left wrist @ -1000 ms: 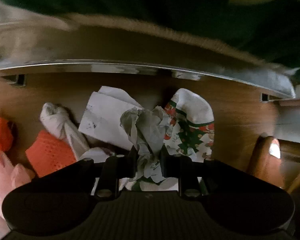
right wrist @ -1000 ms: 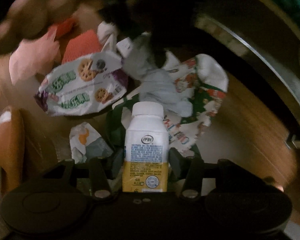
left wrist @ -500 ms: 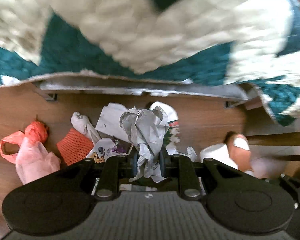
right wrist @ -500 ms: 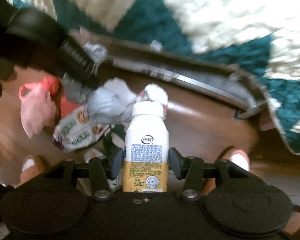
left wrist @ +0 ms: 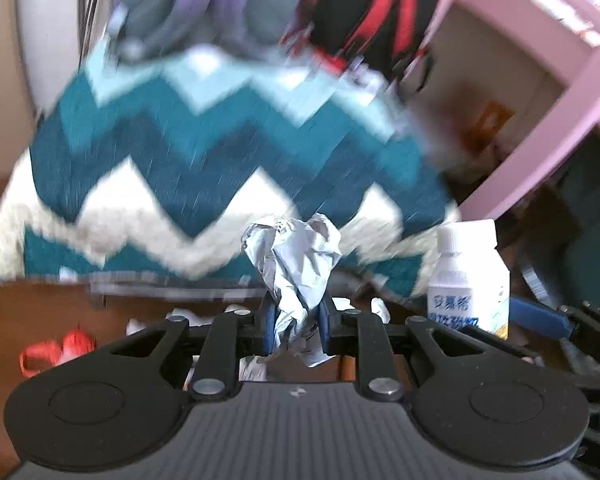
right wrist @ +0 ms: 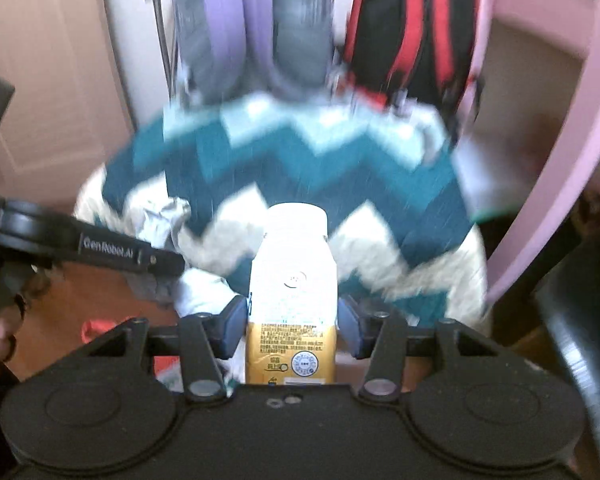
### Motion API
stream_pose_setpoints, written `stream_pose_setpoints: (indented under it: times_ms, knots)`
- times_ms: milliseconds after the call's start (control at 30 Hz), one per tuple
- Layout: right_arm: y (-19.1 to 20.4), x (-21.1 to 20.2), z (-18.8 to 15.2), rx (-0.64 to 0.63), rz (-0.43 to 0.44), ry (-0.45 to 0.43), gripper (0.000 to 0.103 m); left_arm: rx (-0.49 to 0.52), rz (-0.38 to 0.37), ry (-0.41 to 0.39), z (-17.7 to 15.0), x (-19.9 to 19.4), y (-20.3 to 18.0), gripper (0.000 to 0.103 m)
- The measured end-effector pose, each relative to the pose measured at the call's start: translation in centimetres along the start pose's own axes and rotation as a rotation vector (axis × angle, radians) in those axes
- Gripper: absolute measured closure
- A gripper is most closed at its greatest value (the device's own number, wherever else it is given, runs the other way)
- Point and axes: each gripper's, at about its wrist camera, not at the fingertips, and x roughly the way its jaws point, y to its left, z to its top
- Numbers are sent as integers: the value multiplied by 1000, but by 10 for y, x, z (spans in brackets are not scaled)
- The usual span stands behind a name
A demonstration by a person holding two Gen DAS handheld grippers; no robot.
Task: Collect trash
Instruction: 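Lift bottle and foil with both tools and carry them over the teal bin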
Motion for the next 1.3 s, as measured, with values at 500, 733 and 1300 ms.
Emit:
stream_pose_setpoints:
  times_ms: [500,733,1300]
  knots:
    - [-104,-206,65,92,-219,-394,54,267,-174,-335,85,-149,-183,83]
    - [-171,-279,75,158,-376,-488,54,415,-315,-402,113,-184,-294,83]
    - [-294,-273,39,303,-549,-314,54,689,-356,-254,112,-99,-483,83]
